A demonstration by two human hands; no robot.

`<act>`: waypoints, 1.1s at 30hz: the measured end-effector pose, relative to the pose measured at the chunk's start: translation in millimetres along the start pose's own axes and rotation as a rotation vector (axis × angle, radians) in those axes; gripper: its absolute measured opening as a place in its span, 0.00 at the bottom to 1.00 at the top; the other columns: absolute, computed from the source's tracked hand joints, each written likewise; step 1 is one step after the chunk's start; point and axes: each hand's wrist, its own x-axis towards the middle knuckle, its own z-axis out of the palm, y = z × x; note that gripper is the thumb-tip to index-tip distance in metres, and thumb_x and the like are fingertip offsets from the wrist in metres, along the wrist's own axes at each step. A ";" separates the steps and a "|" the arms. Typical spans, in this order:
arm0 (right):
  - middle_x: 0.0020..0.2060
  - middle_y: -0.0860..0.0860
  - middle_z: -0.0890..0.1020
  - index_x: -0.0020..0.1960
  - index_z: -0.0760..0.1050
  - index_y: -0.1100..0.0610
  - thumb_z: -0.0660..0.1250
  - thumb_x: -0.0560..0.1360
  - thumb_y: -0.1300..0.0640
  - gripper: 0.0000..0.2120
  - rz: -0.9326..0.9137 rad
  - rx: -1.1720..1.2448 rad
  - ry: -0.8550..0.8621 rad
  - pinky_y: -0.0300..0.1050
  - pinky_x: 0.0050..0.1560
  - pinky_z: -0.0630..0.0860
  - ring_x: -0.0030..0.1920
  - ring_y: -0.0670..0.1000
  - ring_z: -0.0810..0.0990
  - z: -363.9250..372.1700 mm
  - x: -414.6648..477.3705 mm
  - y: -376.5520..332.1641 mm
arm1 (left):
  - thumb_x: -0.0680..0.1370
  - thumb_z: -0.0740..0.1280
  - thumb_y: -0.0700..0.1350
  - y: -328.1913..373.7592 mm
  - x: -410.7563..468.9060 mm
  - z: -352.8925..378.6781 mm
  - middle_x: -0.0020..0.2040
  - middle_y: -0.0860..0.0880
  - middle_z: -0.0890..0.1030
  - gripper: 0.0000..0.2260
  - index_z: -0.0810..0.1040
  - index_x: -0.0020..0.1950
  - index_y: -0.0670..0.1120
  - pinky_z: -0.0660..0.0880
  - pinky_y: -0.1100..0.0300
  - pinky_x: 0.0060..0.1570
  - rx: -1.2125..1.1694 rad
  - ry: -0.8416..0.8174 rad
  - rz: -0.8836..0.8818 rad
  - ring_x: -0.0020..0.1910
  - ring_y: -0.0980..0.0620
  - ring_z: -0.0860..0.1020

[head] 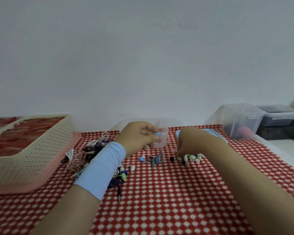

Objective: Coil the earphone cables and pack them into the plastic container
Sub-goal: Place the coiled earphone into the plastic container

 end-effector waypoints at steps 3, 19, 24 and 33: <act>0.41 0.50 0.87 0.46 0.87 0.56 0.76 0.72 0.50 0.09 -0.017 0.033 -0.034 0.47 0.48 0.85 0.40 0.49 0.85 -2.7 -2.1 -0.5 | 0.75 0.72 0.39 -0.6 0.4 -1.6 0.43 0.48 0.87 0.05 0.81 0.51 0.45 0.78 0.62 0.35 -0.041 -0.004 -0.013 0.36 0.53 0.83; 0.51 0.57 0.87 0.53 0.86 0.58 0.69 0.79 0.60 0.07 -0.117 1.181 -0.094 0.40 0.27 0.59 0.26 0.47 0.64 -5.6 -10.3 -21.2 | 0.79 0.69 0.39 -14.6 8.0 -8.3 0.41 0.46 0.84 0.06 0.82 0.53 0.41 0.79 0.63 0.33 -0.383 0.152 -0.136 0.32 0.53 0.79; 0.45 0.55 0.87 0.57 0.83 0.63 0.69 0.79 0.64 0.08 -0.122 1.313 -0.019 0.36 0.24 0.62 0.24 0.46 0.67 -5.7 -8.3 -20.3 | 0.78 0.69 0.39 -17.3 8.2 -10.4 0.41 0.46 0.83 0.06 0.82 0.54 0.42 0.77 0.64 0.32 -0.426 0.162 -0.144 0.32 0.53 0.79; 0.37 0.51 0.83 0.55 0.81 0.61 0.67 0.80 0.63 0.06 -0.140 1.598 -0.019 0.33 0.21 0.62 0.25 0.43 0.70 -8.4 -8.3 -24.3 | 0.79 0.69 0.40 -16.6 6.8 -7.5 0.44 0.45 0.83 0.07 0.82 0.56 0.40 0.78 0.62 0.35 -0.490 0.048 -0.115 0.36 0.53 0.79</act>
